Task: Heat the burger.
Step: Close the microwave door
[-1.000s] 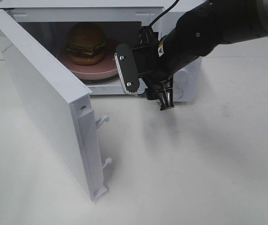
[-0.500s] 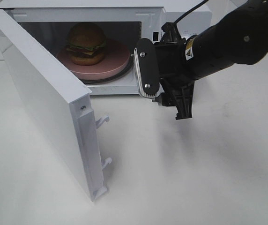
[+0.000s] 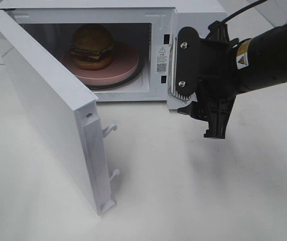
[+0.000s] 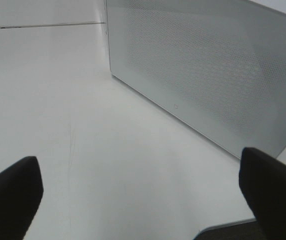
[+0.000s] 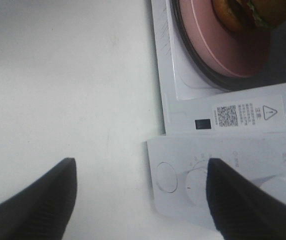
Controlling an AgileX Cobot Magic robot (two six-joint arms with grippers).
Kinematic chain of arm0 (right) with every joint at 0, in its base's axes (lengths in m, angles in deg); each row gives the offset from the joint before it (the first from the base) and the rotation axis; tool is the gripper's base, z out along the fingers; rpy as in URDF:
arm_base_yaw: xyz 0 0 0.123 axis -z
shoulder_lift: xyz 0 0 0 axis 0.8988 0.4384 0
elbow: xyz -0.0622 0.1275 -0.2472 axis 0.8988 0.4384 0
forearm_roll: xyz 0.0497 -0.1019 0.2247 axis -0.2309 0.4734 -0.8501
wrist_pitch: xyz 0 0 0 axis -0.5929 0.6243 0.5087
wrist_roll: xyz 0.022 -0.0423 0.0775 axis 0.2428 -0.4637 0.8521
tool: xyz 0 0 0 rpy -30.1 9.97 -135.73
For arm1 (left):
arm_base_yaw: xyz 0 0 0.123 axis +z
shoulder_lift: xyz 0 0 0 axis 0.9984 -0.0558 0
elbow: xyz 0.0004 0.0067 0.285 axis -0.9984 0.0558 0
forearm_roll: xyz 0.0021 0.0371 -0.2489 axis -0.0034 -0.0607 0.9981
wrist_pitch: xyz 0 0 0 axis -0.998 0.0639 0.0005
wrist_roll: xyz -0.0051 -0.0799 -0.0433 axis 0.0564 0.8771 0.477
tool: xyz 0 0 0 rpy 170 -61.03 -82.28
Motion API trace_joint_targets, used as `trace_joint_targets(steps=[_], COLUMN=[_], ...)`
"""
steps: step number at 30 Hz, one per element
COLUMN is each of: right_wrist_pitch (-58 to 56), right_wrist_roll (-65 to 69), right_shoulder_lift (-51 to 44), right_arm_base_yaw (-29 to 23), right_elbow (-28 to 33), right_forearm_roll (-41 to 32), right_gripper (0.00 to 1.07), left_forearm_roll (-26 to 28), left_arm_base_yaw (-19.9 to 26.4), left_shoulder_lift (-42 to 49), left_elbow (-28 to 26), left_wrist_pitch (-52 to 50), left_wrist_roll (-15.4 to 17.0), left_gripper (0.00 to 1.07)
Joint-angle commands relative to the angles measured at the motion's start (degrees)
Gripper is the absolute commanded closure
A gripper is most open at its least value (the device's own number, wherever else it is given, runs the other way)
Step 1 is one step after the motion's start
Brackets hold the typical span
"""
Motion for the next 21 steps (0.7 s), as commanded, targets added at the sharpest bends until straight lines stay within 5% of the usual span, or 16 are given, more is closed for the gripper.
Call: trace_joint_targets(steps=[1, 21], right_wrist_pitch=[-2.64, -26.18], right_wrist_roll=[4.98, 37.13], right_shoulder_lift=[-3.55, -20.00], right_arm_base_yaw=[0.29, 0.29], right_elbow=[1.26, 1.66], right_forearm_roll=[-0.23, -0.23], right_gripper=[0.36, 0.36], left_forearm_roll=[0.29, 0.29], left_arm_base_yaw=[-0.11, -0.11], left_shoulder_lift=[0.97, 0.97], left_elbow=[-0.06, -0.06], left_wrist_pitch=[-0.40, -0.40], left_wrist_roll=[0.06, 0.06], left_gripper=[0.07, 0.07])
